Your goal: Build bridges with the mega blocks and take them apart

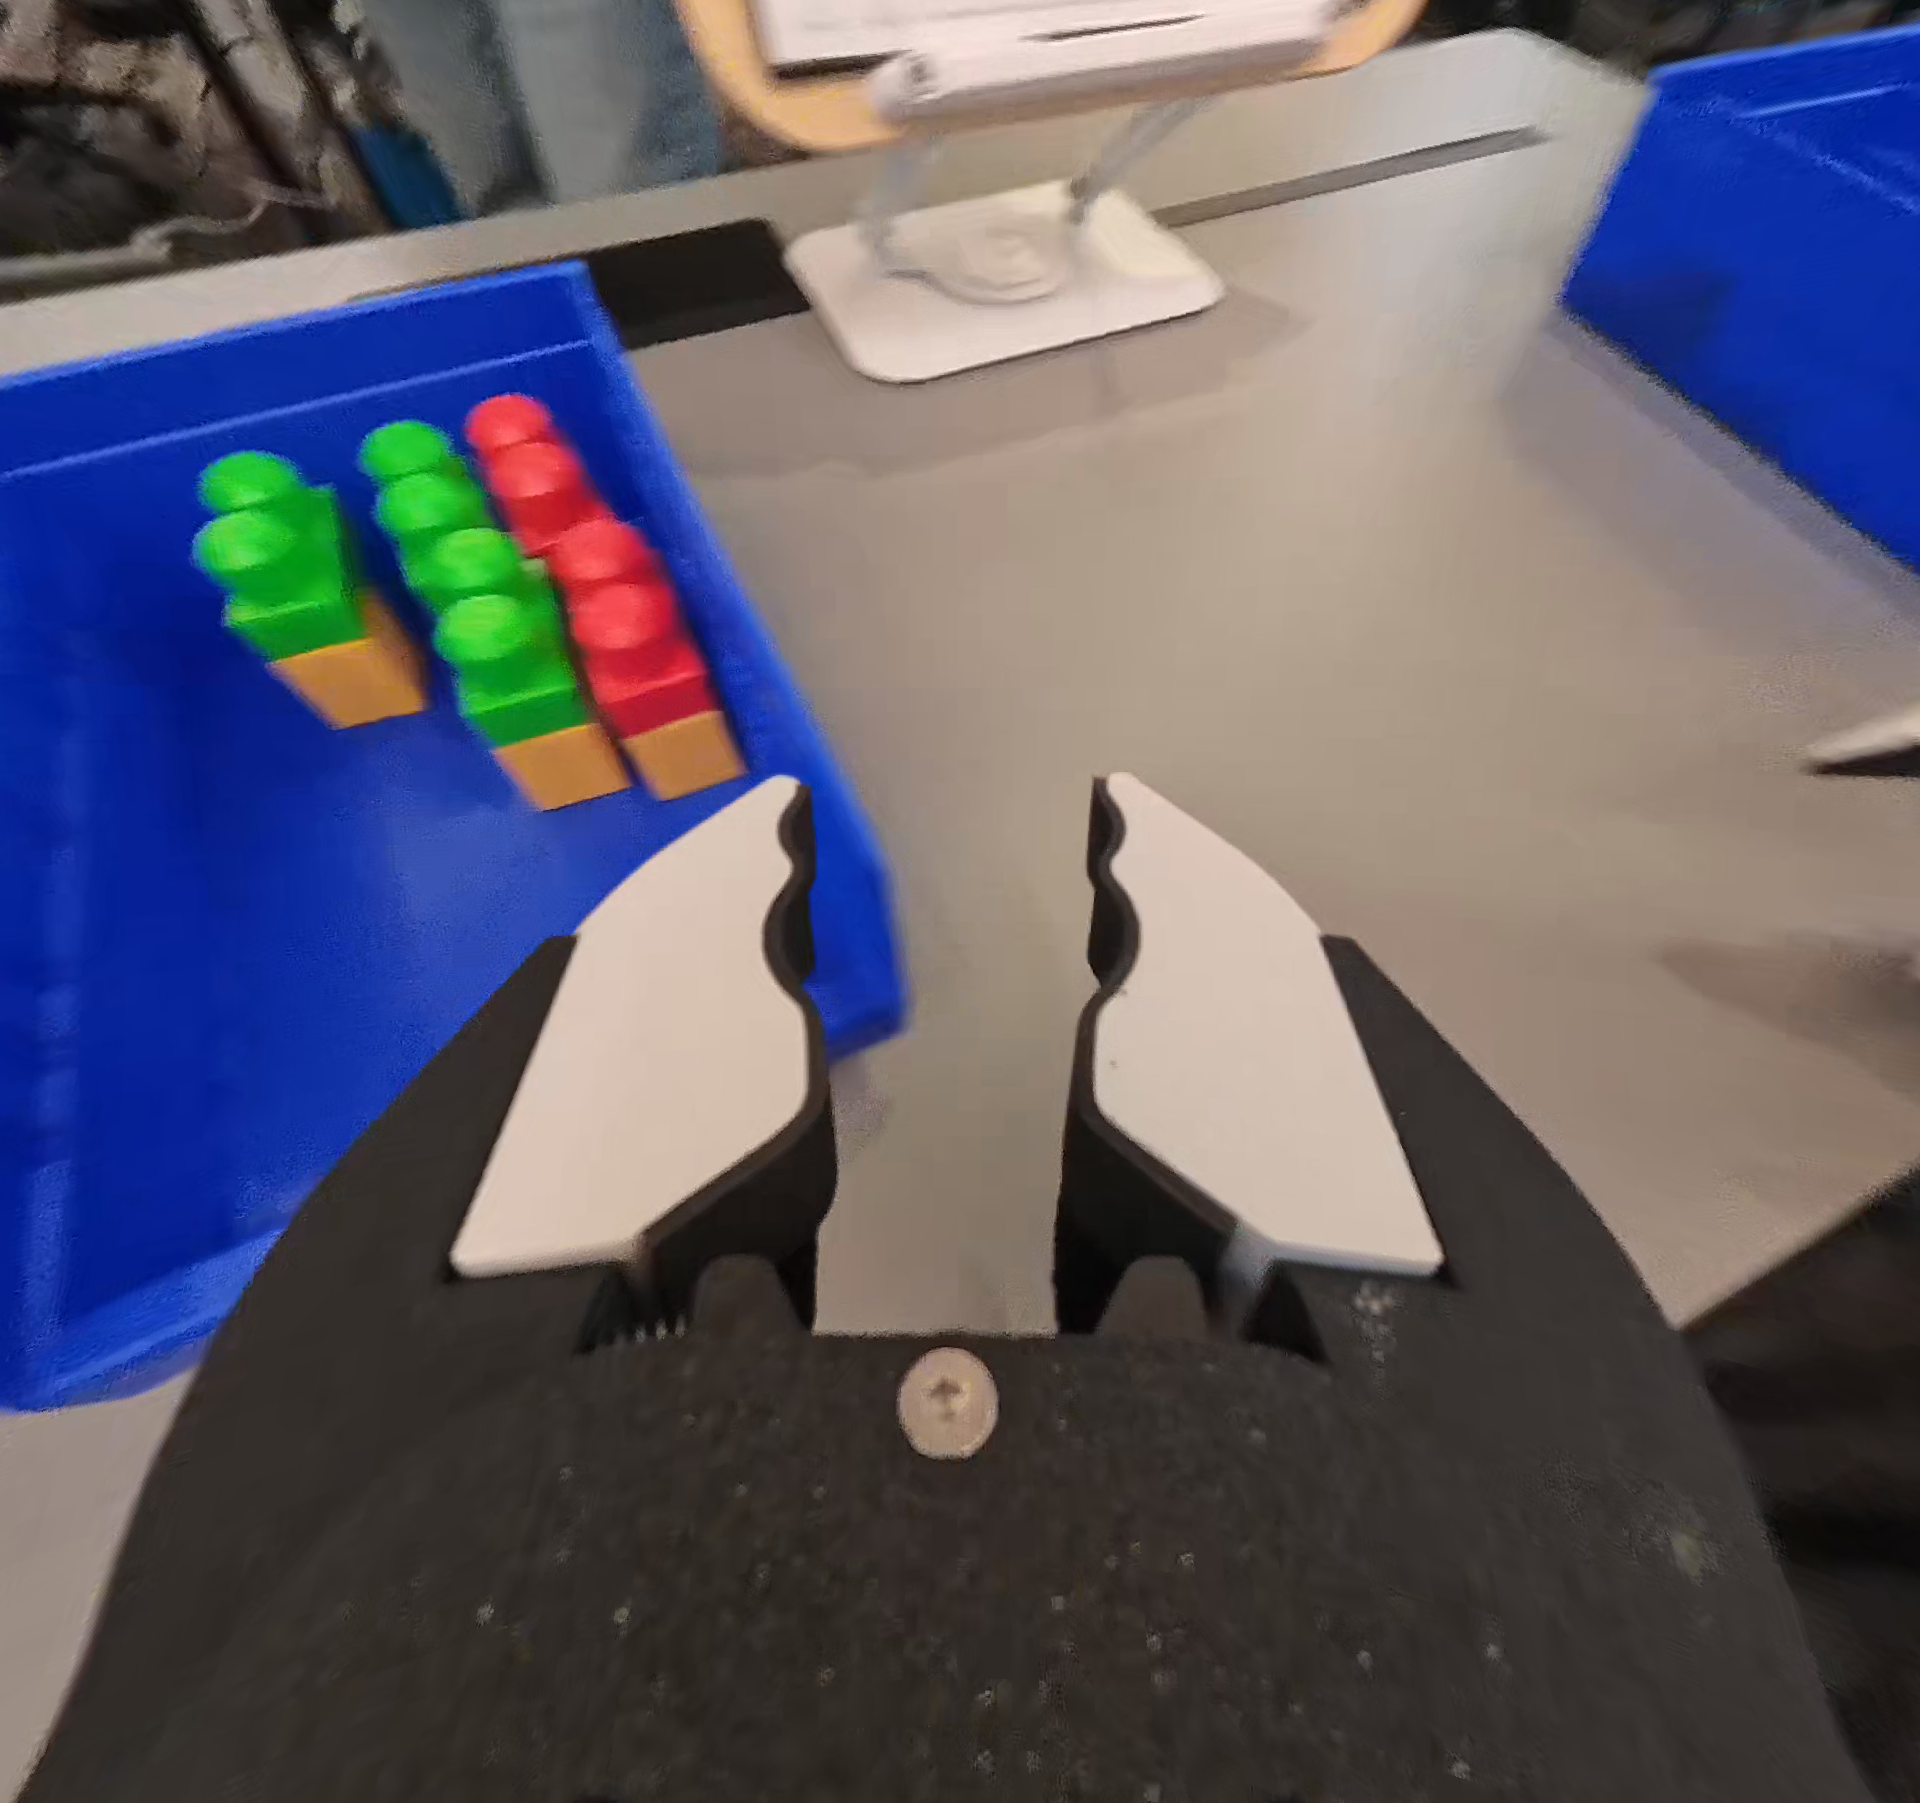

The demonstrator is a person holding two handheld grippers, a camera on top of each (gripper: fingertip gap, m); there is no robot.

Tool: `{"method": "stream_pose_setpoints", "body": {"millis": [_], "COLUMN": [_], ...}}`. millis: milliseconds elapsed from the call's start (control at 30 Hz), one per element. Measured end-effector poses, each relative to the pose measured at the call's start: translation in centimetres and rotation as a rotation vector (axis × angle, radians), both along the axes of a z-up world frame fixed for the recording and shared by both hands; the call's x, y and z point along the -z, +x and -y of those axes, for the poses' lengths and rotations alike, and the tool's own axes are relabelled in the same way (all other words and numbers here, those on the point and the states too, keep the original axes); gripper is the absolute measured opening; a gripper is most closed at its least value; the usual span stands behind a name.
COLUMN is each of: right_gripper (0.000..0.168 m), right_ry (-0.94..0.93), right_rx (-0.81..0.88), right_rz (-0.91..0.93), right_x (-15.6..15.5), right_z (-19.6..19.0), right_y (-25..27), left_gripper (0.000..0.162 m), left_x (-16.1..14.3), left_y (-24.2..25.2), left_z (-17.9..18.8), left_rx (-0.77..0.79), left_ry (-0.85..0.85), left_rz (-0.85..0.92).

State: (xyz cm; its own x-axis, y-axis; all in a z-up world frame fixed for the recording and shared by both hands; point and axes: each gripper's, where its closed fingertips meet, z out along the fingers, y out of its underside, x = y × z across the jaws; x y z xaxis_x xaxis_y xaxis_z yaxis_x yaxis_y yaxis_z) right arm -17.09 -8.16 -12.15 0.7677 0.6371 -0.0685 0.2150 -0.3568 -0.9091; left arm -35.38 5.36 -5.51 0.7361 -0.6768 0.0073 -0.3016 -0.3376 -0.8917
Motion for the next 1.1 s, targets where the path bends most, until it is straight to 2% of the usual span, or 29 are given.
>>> {"method": "stream_pose_setpoints", "body": {"millis": [133, 233, 400, 533, 667, 733, 800, 933, 1033, 1100], "right_gripper": [0.059, 0.058, 0.057, 0.057, 0.057, 0.057, 0.056, 0.055, 0.055, 0.054], "right_ry": [0.004, 0.000, 0.008, 0.008, -0.006, -0.018, -0.025, -0.030, -0.030, -0.032], "right_rx": [-0.014, -0.024, -0.036, -0.038, -0.028, -0.023, -0.019, -0.009, -0.004, 0.000], "right_rz": [0.004, -0.007, 0.016, 0.047, 0.076, 0.073, 0.064, 0.054, 0.051, 0.038], "right_x": [-0.1, -0.2, -0.2, 0.3, 1.1, 1.3, 1.3, 1.3, 1.2, 1.1], "right_z": [0.1, 0.3, 0.5, 0.7, 0.7, 0.7, 0.6, 0.5, 0.4, 0.2], "right_y": [0.2, 0.1, -0.1, 0.0, 0.6, 0.8, 1.1, 1.5, 1.8, 2.0], "left_gripper": [0.050, 0.049, 0.049, 0.049, 0.049, 0.034, 0.034, 0.034, 0.034, 0.034], "left_x": [-0.6, -0.2, 3.1, 5.8, 8.5, 9.0, 8.8, 5.7, 1.8, -1.4], "left_y": [-5.4, -7.6, -8.4, -8.0, -8.5, -8.1, -8.0, -8.2, -7.3, -5.5], "left_z": [-7.9, -13.7, -22.1, -26.0, -27.5, -27.9, -27.8, -26.9, -24.2, -20.9], "left_rx": [-0.224, -0.344, -0.398, -0.387, -0.406, -0.385, -0.374, -0.367, -0.273, -0.132], "left_ry": [-0.036, -0.073, -0.221, -0.328, -0.427, -0.446, -0.456, -0.368, -0.279, -0.210], "left_rz": [-0.083, -0.097, -0.184, -0.250, -0.330, -0.320, -0.307, -0.277, -0.183, -0.075]}}
